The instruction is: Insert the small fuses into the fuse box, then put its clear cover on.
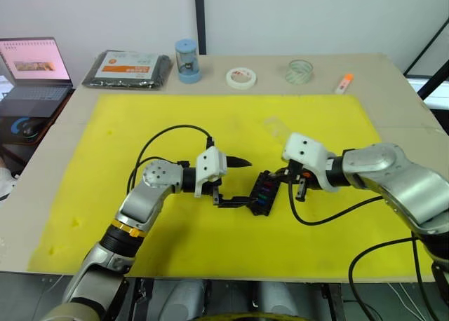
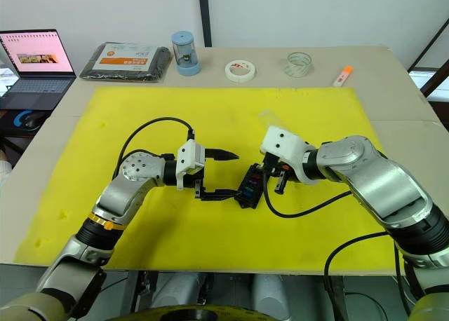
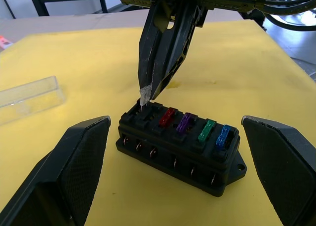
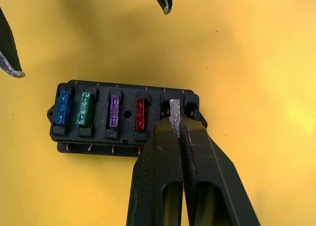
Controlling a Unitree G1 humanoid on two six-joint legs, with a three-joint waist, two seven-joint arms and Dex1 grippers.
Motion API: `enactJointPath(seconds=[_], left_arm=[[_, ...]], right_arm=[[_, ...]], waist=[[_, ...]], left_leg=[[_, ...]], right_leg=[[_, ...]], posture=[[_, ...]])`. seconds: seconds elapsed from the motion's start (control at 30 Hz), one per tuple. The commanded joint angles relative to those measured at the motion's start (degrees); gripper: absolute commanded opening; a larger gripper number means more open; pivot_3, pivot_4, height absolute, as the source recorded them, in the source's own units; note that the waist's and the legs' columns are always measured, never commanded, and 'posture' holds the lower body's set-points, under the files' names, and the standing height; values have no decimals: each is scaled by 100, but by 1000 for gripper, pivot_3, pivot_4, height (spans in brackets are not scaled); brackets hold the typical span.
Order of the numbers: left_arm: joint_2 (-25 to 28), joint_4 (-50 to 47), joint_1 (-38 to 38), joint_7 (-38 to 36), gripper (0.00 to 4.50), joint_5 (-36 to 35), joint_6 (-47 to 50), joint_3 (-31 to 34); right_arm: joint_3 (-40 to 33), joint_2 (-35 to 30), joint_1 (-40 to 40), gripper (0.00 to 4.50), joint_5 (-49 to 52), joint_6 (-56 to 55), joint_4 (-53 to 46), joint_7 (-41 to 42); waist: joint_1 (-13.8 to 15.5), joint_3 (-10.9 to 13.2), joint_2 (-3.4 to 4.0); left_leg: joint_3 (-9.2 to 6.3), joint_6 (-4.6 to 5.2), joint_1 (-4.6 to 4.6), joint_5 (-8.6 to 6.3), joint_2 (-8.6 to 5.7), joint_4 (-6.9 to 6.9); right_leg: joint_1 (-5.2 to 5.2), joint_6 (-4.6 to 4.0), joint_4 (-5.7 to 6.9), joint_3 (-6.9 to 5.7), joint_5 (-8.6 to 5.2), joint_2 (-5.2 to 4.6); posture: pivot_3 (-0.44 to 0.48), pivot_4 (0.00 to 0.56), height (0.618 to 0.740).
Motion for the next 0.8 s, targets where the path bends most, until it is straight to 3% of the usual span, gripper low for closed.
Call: enactJointPath(seconds=[0.03,0.8], left_arm=[[-20,-88,-50,30,4470,6,-121,29],[-18,-141,-15,61,4470,40,-89,29]], right_arm=[[-1,7,-72,0,-49,-29,-76,10],[257,101,51,0,-281,-272,199,23]], waist=[[-1,0,0],[0,0,0]], left_leg=[[0,0,0,0,0,0],[0,0,0,0,0,0]], right_leg=[[0,0,0,0,0,0],[0,0,0,0,0,0]], posture=[[0,150,740],[0,150,740]])
